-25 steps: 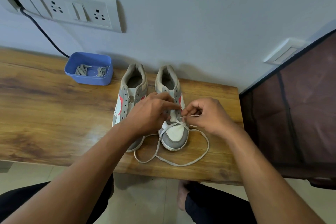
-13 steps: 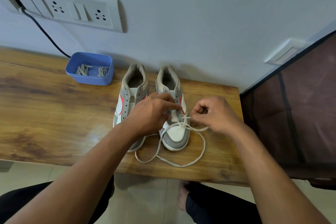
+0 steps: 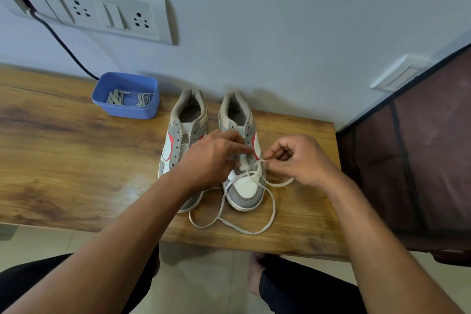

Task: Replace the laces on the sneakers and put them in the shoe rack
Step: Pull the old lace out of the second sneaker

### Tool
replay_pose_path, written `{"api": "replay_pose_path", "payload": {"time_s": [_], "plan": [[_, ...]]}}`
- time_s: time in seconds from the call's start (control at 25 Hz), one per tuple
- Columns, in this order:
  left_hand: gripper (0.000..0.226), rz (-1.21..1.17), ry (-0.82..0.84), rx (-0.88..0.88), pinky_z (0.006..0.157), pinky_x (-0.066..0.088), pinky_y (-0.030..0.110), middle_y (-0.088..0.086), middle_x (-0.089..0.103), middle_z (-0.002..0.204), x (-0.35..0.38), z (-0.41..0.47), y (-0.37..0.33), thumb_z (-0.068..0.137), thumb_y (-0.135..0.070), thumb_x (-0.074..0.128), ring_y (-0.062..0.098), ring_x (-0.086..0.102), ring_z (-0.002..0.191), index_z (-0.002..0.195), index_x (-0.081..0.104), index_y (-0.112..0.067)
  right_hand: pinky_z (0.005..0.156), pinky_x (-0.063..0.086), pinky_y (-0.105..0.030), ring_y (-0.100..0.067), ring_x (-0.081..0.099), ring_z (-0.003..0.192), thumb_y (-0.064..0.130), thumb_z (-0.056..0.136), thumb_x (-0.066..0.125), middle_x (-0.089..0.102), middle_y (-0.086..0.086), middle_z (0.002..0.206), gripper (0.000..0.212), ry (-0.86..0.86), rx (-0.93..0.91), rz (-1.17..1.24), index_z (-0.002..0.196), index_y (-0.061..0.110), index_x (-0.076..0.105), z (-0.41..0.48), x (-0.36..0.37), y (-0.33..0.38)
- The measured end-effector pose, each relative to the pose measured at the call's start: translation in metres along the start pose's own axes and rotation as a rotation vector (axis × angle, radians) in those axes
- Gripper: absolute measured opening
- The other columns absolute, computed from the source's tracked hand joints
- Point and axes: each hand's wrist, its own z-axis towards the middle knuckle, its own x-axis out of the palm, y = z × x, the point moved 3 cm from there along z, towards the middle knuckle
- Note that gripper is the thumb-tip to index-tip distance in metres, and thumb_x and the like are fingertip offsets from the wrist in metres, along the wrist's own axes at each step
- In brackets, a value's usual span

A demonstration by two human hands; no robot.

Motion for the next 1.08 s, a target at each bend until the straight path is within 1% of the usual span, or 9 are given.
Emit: {"api": "replay_pose_path", "payload": {"time_s": [0.12, 0.24, 0.4, 0.6, 0.72, 0.8, 0.88, 0.96, 1.08], "plan": [[0.044, 0.002, -0.001, 0.002, 0.072, 0.042, 0.024, -0.015, 0.059, 0.119, 0.000, -0.001, 0.000, 0.090, -0.018, 0.072, 0.007, 0.050, 0.104, 0.129, 0.068, -0.039, 0.060, 0.052, -0.014, 0.003, 0.065, 0.065, 0.015, 0.081, 0.089, 0.074, 0.009, 0.076, 0.013, 0.025, -0.010, -0.056, 0.085, 0.024, 0.080, 0.001, 0.015, 0.002], [0.044, -0.002, -0.003, -0.002, 0.073, 0.040, 0.023, -0.015, 0.059, 0.120, 0.000, 0.000, 0.000, 0.091, -0.018, 0.071, 0.007, 0.050, 0.105, 0.129, 0.067, -0.039, 0.058, 0.049, -0.013, 0.006, 0.063, 0.062, 0.011, 0.081, 0.085, 0.073, 0.014, 0.070, 0.015, -0.068, -0.010, -0.069, 0.077, 0.023, 0.077, 0.004, -0.004, -0.002], [0.044, -0.006, 0.001, 0.004, 0.074, 0.043, 0.024, -0.013, 0.059, 0.119, 0.001, 0.000, 0.000, 0.090, -0.017, 0.071, 0.008, 0.050, 0.104, 0.130, 0.068, -0.038, 0.060, 0.049, -0.012, 0.005, 0.064, 0.067, 0.018, 0.081, 0.089, 0.074, 0.011, 0.078, 0.015, 0.010, -0.008, -0.061, 0.088, 0.027, 0.079, 0.000, 0.010, 0.002], [0.043, -0.006, -0.007, 0.010, 0.074, 0.040, 0.022, -0.013, 0.059, 0.120, 0.000, -0.001, 0.000, 0.091, -0.019, 0.071, 0.003, 0.047, 0.102, 0.130, 0.067, -0.037, 0.056, 0.047, -0.012, 0.005, 0.062, 0.061, 0.012, 0.079, 0.085, 0.071, 0.018, 0.069, 0.015, -0.072, -0.022, -0.069, 0.075, 0.024, 0.076, 0.003, -0.001, 0.000], [0.043, -0.008, 0.000, 0.008, 0.076, 0.041, 0.023, -0.012, 0.060, 0.120, 0.001, -0.001, 0.000, 0.091, -0.018, 0.071, 0.008, 0.052, 0.105, 0.130, 0.068, -0.036, 0.059, 0.055, -0.019, 0.000, 0.066, 0.068, 0.019, 0.079, 0.089, 0.074, 0.011, 0.078, 0.014, -0.010, -0.017, -0.067, 0.085, 0.027, 0.079, 0.001, 0.008, 0.002], [0.044, -0.011, -0.004, 0.002, 0.075, 0.044, 0.025, -0.013, 0.060, 0.119, 0.001, -0.002, 0.000, 0.091, -0.017, 0.071, 0.010, 0.053, 0.106, 0.129, 0.068, -0.038, 0.059, 0.054, -0.024, -0.001, 0.064, 0.066, 0.018, 0.080, 0.088, 0.073, 0.009, 0.076, 0.012, -0.003, -0.033, -0.098, 0.083, 0.026, 0.079, 0.001, 0.016, 0.005], [0.043, -0.012, -0.008, 0.002, 0.074, 0.048, 0.027, -0.014, 0.060, 0.119, 0.000, -0.002, 0.000, 0.091, -0.017, 0.070, 0.011, 0.054, 0.105, 0.129, 0.068, -0.038, 0.057, 0.049, -0.017, 0.003, 0.061, 0.061, 0.014, 0.080, 0.085, 0.071, 0.011, 0.071, 0.013, -0.071, -0.043, -0.085, 0.076, 0.025, 0.077, 0.003, 0.005, 0.003], [0.043, -0.010, -0.008, -0.001, 0.075, 0.048, 0.027, -0.014, 0.060, 0.121, 0.000, -0.001, 0.000, 0.092, -0.017, 0.070, 0.010, 0.054, 0.105, 0.130, 0.068, -0.037, 0.057, 0.047, -0.013, 0.004, 0.061, 0.062, 0.014, 0.079, 0.084, 0.073, 0.013, 0.071, 0.012, -0.118, -0.056, -0.039, 0.076, 0.024, 0.078, 0.003, -0.007, 0.002], [0.043, -0.007, 0.002, 0.003, 0.076, 0.048, 0.028, -0.013, 0.059, 0.122, 0.001, -0.001, 0.000, 0.092, -0.018, 0.070, 0.009, 0.052, 0.106, 0.131, 0.067, -0.038, 0.062, 0.051, -0.013, 0.002, 0.068, 0.072, 0.022, 0.079, 0.089, 0.076, 0.015, 0.080, 0.013, -0.028, -0.051, -0.057, 0.085, 0.029, 0.081, 0.000, 0.006, 0.004]]}}
